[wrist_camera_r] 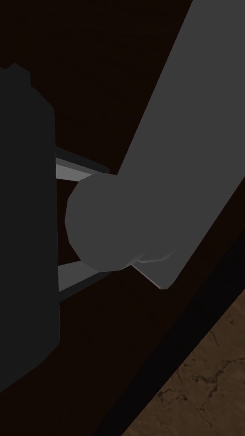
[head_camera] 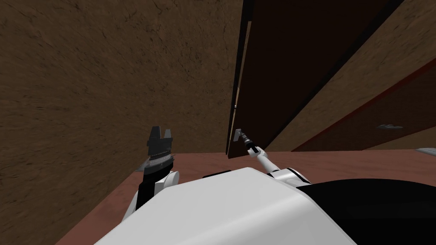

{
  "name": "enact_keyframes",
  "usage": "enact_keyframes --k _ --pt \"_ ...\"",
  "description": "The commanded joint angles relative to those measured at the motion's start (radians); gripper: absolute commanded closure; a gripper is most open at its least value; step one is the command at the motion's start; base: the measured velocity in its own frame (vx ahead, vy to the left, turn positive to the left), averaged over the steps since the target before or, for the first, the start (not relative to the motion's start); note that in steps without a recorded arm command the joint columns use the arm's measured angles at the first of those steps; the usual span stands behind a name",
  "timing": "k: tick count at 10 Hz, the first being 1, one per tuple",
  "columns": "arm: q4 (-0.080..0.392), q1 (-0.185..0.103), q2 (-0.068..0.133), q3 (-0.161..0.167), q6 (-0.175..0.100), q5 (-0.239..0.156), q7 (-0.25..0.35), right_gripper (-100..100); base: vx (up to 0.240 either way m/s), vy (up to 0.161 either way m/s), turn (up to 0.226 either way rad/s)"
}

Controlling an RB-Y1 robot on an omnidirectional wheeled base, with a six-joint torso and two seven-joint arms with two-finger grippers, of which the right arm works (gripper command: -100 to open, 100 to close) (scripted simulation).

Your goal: Pull the door open

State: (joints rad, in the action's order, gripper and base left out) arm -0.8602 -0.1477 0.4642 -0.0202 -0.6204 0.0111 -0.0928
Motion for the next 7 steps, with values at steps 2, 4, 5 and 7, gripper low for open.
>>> enact_keyframes --k 2,4,5,7 --pt "-0.011 0.000 -0.005 0.000 0.014 -0.038 0.076 100 -0.051 -0.047 0.079" --pt "-0.016 0.000 -0.009 0.002 0.021 -0.056 0.127 100 -0.055 -0.055 0.062" --pt "-0.016 0.000 -0.009 0.002 0.021 -0.056 0.133 100 -0.037 -0.037 0.044" --pt "-0.025 0.000 -0.017 0.005 0.035 -0.091 0.199 100 -0.056 -0.047 0.092"
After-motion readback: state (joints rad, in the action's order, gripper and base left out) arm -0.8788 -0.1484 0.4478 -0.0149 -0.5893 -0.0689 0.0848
